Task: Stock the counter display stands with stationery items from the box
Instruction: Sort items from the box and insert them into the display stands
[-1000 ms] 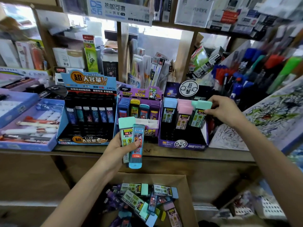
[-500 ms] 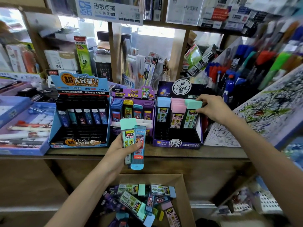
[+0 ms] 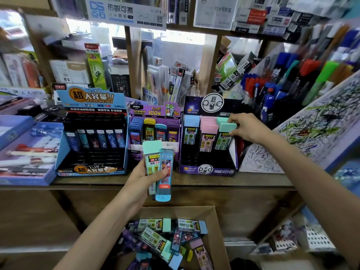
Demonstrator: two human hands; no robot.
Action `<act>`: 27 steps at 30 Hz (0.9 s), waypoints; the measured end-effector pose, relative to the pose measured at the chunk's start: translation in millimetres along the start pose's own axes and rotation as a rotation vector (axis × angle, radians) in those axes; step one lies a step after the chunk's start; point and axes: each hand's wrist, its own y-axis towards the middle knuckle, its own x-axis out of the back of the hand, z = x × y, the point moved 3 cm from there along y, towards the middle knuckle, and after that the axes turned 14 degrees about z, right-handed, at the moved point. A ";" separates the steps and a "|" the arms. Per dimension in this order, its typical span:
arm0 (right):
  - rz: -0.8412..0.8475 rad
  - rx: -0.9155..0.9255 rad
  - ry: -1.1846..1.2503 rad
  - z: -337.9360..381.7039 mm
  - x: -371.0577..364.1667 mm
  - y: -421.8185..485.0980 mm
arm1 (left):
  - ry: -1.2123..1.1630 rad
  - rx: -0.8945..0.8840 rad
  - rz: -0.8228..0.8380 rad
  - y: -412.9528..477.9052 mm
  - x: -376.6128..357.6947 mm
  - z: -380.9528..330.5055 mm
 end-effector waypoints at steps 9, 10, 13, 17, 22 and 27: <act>-0.115 -0.027 -0.074 14.6 5.1 -10.9 | -0.001 -0.023 0.000 1.8 -3.6 -4.0; -0.170 0.014 -0.046 26.4 5.6 -17.5 | -0.002 -0.028 0.003 2.3 -4.4 -4.4; -0.131 0.140 0.289 73.2 -14.1 -38.9 | -0.005 -0.038 0.016 3.6 -7.9 -4.5; 0.309 0.216 0.734 127.3 -68.3 -53.2 | -0.010 -0.057 0.035 2.3 -12.2 -5.5; 0.346 0.195 0.972 144.1 -90.9 -47.9 | -0.012 -0.078 0.017 -7.0 -3.2 -9.0; 0.359 0.215 1.062 149.0 -91.1 -42.9 | -0.055 -0.095 -0.041 -16.2 14.4 -16.2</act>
